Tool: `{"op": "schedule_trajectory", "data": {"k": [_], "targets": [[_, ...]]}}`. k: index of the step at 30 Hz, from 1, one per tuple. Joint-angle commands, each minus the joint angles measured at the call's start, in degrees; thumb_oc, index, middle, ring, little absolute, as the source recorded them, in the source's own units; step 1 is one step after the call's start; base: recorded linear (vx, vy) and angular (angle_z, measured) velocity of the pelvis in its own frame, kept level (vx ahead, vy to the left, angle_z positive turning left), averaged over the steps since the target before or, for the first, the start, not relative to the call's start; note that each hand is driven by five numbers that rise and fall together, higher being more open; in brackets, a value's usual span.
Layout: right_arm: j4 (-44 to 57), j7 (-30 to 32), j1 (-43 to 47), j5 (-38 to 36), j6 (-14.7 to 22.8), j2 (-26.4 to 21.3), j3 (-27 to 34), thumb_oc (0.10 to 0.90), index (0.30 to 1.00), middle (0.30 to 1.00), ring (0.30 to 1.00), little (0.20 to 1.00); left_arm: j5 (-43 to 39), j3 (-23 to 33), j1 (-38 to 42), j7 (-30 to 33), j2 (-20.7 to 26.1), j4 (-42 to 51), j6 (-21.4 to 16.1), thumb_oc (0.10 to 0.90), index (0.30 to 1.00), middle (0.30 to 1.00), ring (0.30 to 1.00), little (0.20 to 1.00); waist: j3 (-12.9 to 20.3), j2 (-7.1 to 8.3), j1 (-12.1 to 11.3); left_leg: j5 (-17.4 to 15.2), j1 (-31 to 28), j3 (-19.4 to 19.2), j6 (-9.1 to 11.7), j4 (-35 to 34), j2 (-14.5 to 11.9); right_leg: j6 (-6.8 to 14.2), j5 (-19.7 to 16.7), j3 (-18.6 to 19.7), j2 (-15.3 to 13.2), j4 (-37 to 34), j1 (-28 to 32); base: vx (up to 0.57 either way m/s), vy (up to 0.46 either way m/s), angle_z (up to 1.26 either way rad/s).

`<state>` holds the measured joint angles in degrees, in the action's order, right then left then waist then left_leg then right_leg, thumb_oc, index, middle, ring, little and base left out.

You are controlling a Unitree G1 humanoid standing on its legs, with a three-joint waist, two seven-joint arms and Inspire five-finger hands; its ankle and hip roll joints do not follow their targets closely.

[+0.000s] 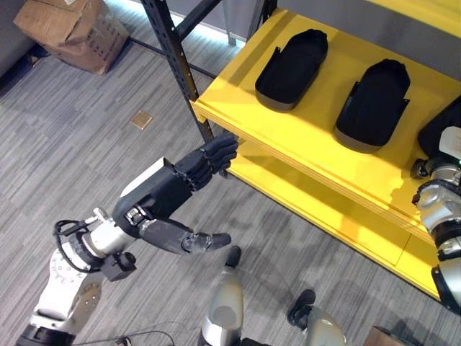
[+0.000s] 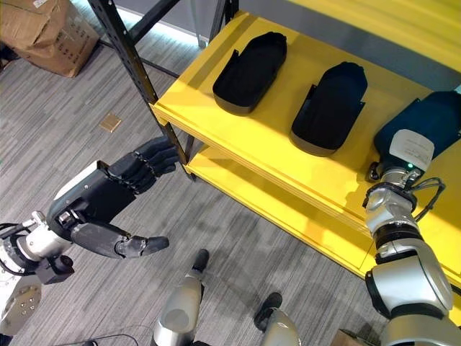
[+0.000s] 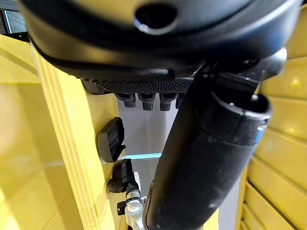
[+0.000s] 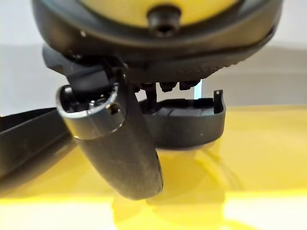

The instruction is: Move parts from the plastic box to the shelf.

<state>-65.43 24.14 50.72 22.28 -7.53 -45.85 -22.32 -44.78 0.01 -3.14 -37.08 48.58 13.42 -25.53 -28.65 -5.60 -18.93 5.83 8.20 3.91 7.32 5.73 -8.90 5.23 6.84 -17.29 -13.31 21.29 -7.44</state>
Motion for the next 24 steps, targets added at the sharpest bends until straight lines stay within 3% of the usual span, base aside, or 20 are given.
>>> {"op": "schedule_trajectory", "data": {"k": [1,7,24], "targets": [[-0.5,-2.0,3.6,-0.5,-1.3,-6.3,-3.5,0.9,1.0,1.0,1.0,1.0,-5.1,4.0,0.8,-2.3,-2.5,2.7,-6.9,0.9,1.0,1.0,1.0,1.0,3.4,-0.41,0.4,-0.6,3.1,4.5,-2.2,-0.5,1.1,-4.0,5.0,-1.4,5.1,3.1,0.5,-0.01,0.032,-0.04],[-0.4,-6.5,3.4,0.4,-3.4,-6.8,-3.9,0.9,1.0,1.0,1.0,1.0,-5.4,4.6,0.3,-3.2,-3.3,2.4,-6.8,0.9,1.0,1.0,1.0,1.0,3.8,0.21,1.0,-0.8,2.2,3.6,-2.2,-0.7,0.9,-3.6,4.3,-0.6,4.9,1.9,0.9,-0.01,0.024,-0.03],[7.0,-8.4,-2.5,5.3,-5.6,-8.0,-2.3,0.9,1.0,1.0,1.0,1.0,-5.0,5.9,-1.4,-3.2,-4.5,3.4,-6.5,0.9,1.0,1.0,1.0,1.0,5.1,1.79,3.1,-0.9,-0.1,1.1,-2.1,-1.8,0.0,-2.8,2.6,1.0,5.2,-1.5,2.7,0.0,0.016,-0.03]]}}
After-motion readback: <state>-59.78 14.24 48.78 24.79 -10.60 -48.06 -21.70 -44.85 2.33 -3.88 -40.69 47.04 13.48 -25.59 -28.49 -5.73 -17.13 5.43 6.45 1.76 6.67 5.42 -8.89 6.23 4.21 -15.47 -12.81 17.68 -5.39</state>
